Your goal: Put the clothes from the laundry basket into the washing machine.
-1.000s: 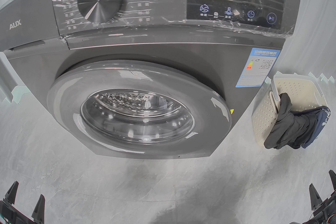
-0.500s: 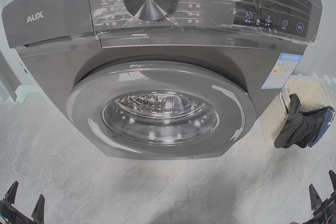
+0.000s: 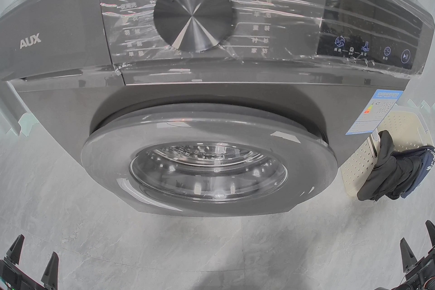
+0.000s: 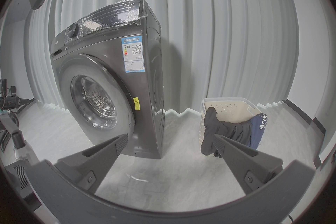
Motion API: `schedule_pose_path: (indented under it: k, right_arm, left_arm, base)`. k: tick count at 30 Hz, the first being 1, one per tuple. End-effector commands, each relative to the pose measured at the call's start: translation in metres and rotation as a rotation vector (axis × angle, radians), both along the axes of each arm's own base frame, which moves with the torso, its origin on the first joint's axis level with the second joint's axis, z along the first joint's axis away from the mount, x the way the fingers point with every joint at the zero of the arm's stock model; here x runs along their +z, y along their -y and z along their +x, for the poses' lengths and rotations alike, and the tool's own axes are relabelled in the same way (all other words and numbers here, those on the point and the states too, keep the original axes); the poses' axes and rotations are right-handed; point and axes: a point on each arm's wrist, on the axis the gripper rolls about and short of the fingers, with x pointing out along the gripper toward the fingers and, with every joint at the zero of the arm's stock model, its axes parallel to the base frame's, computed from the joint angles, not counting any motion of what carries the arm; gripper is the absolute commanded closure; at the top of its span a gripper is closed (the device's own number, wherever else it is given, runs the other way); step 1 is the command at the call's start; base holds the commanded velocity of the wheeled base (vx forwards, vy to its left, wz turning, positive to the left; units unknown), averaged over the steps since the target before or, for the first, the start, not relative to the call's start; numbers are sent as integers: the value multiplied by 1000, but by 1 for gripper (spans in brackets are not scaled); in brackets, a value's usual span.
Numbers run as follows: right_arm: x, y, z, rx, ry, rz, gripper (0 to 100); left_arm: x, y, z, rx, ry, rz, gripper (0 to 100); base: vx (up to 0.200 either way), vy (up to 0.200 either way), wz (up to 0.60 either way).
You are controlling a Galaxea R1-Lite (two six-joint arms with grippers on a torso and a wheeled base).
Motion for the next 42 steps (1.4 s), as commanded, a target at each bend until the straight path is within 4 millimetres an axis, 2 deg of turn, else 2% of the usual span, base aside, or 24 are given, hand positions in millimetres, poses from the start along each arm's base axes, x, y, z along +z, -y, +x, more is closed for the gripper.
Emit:
schedule_pose_path:
  k: [1, 6, 7, 9, 10, 11, 14, 20, 26, 27, 28, 34, 42]
  right_arm:
    - [-5, 0, 0, 1, -4, 4, 0]
    - [-3, 0, 0, 4, 7, -6, 0]
    - [3, 0, -2, 9, 47, -8, 0]
    - [30, 0, -8, 10, 151, -6, 0]
    - [30, 0, -8, 10, 151, -6, 0]
    - [51, 0, -14, 16, 191, -6, 0]
    - [58, -1, -9, 47, 145, -6, 0]
    - [66, -4, 20, 175, -46, 0, 0]
    - [85, -8, 50, 399, -129, 11, 0]
    - [85, -8, 50, 399, -129, 11, 0]
    - [91, -10, 60, 463, -143, 19, 0]
    - [100, -19, 91, 596, -174, 26, 0]
    - [103, -41, 127, 637, -204, 4, 0]
  left_arm:
    - [-5, 0, 0, -1, -1, 1, 0]
    - [-5, 0, 0, -1, -2, 4, 0]
    - [-5, 0, 0, -1, -1, 4, 0]
    - [-5, 0, 0, -1, -1, 9, 0]
    - [-5, 0, 0, -1, -1, 9, 0]
    - [-5, 0, 0, -7, 1, 3, 0]
    - [-5, 0, 0, -5, -1, 4, 0]
    - [-5, 0, 0, -1, -2, 9, 0]
    - [-5, 0, 0, -1, -2, 9, 0]
    - [-5, 0, 0, -1, -2, 9, 0]
    - [-5, 0, 0, -1, -2, 9, 0]
    - [-5, 0, 0, -4, -1, 9, 0]
    - [-5, 0, 0, -5, -2, 6, 0]
  base:
    - [0, 0, 0]
    - [0, 0, 0]
    - [0, 0, 0]
    - [0, 0, 0]
    - [0, 0, 0]
    - [0, 0, 0]
    - [0, 200, 0]
    - [0, 100, 0]
    - [0, 0, 0]
    - [0, 0, 0]
    - [0, 0, 0]
    - [0, 0, 0]
    - [0, 0, 0]
